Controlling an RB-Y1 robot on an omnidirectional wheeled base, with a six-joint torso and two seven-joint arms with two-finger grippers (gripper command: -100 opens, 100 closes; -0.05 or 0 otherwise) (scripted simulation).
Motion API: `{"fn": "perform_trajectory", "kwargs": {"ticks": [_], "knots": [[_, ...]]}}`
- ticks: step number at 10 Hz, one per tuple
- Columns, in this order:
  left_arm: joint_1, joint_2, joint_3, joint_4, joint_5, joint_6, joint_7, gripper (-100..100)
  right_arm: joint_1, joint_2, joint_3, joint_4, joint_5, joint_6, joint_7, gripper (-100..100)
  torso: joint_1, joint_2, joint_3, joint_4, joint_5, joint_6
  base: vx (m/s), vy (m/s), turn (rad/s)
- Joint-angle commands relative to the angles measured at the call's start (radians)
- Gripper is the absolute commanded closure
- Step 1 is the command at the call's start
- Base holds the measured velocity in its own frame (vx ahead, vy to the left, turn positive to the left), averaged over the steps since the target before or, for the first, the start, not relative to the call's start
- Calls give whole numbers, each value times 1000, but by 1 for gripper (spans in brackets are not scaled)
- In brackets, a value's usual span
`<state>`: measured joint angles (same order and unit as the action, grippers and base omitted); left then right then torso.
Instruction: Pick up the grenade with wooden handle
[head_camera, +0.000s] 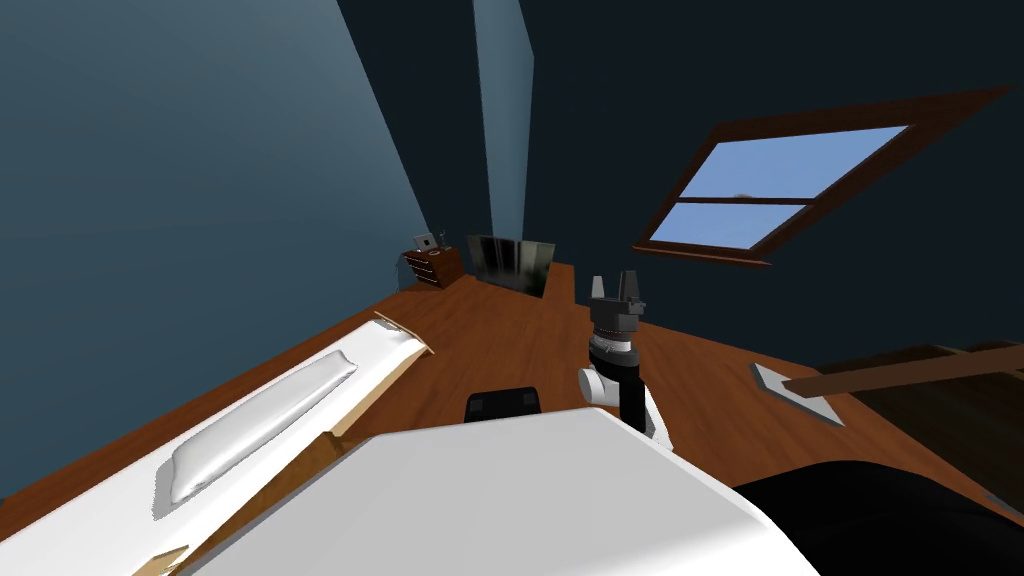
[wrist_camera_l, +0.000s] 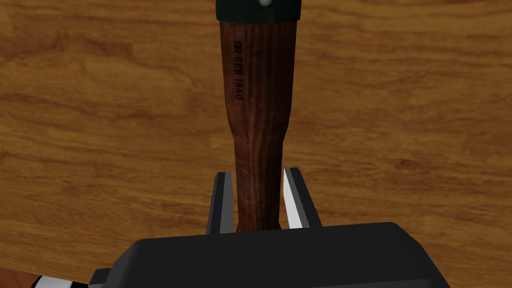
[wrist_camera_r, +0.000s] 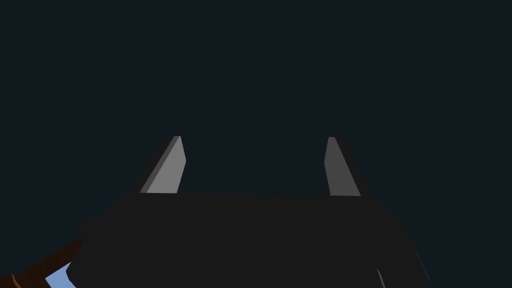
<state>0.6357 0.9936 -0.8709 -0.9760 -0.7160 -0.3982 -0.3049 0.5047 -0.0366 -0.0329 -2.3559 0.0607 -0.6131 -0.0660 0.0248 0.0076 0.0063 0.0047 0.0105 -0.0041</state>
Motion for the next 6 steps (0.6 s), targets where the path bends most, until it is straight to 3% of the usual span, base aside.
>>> {"fn": "perform_trajectory", "kwargs": {"ticks": [1,2,4,5,6], "knots": [[-26,38,-31,-38,-19,10,50,100,0,0,0,0,0,0,0,0,0,0,0,0,0,0,-37,-8,69],[-26,38,-31,-38,-19,10,60,100,0,0,0,0,0,0,0,0,0,-1,0,0,0,0,-29,-7,34],[-75,98,-80,-88,-51,17,126,100,0,0,0,0,0,0,0,0,0,-1,0,0,-1,0,-47,-5,99],[-75,98,-80,-88,-51,17,145,100,0,0,0,0,0,0,0,0,0,0,0,0,-1,0,-39,-7,32],[-99,127,-104,-113,-67,21,173,100,0,0,0,0,0,0,0,0,0,0,0,0,-1,0,-39,-11,69]]}}
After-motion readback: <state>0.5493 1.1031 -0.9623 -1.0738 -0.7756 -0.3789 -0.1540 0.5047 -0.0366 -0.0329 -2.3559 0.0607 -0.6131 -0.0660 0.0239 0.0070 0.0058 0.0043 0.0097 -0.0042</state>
